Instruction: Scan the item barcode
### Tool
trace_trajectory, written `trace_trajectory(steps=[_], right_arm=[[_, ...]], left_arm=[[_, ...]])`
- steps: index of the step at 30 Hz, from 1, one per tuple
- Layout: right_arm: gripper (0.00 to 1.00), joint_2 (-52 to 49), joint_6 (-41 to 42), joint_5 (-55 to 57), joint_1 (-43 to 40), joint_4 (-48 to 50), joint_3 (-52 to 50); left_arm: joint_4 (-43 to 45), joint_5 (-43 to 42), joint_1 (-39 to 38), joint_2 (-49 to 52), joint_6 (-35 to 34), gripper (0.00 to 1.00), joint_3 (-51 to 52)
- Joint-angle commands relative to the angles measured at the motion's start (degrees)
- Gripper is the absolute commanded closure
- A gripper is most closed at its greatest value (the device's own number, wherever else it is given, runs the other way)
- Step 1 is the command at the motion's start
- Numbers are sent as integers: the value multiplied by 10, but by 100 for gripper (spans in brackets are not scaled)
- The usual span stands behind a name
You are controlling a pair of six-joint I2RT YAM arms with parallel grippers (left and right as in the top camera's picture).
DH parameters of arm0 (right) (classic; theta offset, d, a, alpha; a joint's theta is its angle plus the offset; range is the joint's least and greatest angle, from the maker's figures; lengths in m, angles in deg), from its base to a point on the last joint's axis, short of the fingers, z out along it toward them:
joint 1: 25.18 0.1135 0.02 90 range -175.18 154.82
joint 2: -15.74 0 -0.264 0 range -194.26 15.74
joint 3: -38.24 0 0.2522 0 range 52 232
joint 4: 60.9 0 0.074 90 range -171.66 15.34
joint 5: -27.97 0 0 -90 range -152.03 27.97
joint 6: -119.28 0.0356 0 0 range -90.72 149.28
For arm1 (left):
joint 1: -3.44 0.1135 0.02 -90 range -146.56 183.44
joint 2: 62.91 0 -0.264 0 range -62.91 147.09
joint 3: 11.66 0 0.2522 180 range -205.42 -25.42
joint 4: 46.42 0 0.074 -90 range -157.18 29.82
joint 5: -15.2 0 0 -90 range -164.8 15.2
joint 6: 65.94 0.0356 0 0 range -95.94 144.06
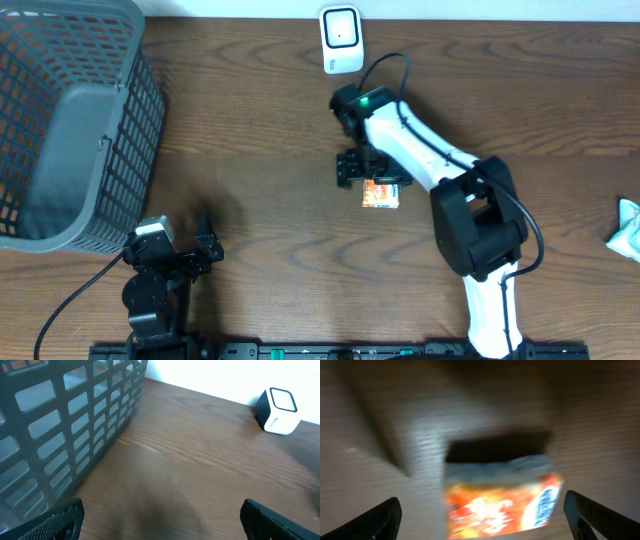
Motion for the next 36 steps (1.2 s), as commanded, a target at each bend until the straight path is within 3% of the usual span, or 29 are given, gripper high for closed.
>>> trace_trajectory(steps=[1, 7, 16, 25, 30, 31, 36], right_arm=[[1, 0, -7, -4, -23, -2, -5], [1, 0, -73, -59, -31, 12, -14], [1, 0, -74, -68, -32, 41, -83], [29, 0, -139, -99, -50, 90, -100], [32, 0, -146, -103, -59, 43, -75], [38, 0, -153, -115, -60, 22, -68], [37, 0, -171, -144, -60, -30, -62]], left_arm=[[-2, -10, 0, 1, 7, 0, 14], [-2, -10, 0, 1, 7, 0, 14], [-2, -10, 0, 1, 7, 0, 14], [-2, -10, 0, 1, 7, 0, 14], [-2, -10, 0, 1, 7, 0, 14], [-2, -10, 0, 1, 7, 0, 14], [-2, -10, 0, 1, 7, 0, 14]])
